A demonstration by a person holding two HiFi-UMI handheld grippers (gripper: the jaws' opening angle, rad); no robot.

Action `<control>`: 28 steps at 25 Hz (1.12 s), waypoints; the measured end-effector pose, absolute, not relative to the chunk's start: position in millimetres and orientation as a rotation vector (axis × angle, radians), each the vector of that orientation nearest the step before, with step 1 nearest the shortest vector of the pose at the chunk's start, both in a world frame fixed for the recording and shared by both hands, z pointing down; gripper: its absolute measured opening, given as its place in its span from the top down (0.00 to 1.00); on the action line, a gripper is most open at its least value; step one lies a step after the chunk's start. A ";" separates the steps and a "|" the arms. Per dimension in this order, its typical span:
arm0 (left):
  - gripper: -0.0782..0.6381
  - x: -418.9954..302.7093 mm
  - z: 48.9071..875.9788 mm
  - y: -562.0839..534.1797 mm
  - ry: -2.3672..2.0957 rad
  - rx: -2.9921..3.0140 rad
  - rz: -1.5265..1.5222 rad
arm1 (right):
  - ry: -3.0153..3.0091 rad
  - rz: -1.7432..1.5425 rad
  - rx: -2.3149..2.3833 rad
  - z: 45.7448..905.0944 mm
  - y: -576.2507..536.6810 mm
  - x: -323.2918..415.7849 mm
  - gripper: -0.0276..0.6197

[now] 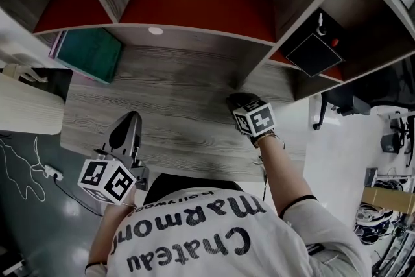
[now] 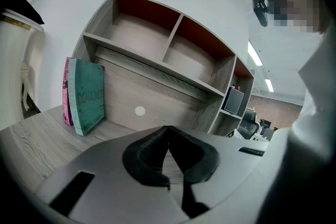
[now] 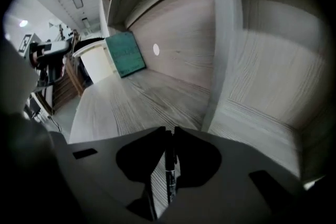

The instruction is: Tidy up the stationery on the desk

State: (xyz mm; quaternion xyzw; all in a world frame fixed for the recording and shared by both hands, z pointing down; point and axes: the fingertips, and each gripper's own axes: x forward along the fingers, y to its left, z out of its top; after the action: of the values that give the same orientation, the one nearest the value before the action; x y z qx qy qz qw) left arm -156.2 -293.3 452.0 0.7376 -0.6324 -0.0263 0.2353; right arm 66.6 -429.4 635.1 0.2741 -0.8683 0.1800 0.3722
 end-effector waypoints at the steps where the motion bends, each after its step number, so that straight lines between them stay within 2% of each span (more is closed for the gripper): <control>1: 0.87 -154.5 451.8 -293.6 -1.723 2.033 -0.071 | -2.271 0.500 0.739 627.3 -428.7 65.7 0.86; 7: 0.87 -142.9 440.1 -303.0 -1.625 2.142 -0.105 | -2.476 0.704 0.995 575.7 -422.5 73.4 0.86; 19: 0.87 -121.6 404.3 -321.0 -1.361 2.382 -0.132 | -2.608 0.748 1.396 473.0 -379.3 75.3 0.86; 28: 0.87 -91.7 393.8 -309.4 -1.103 2.522 -0.135 | -2.611 0.547 1.664 409.6 -342.3 88.0 0.86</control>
State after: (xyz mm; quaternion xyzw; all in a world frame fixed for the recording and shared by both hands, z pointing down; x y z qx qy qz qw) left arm -91.7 -309.4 393.8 0.8982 -0.3927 -0.0482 0.1917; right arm 88.0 -342.3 409.6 0.5293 -0.8304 0.1741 -0.0012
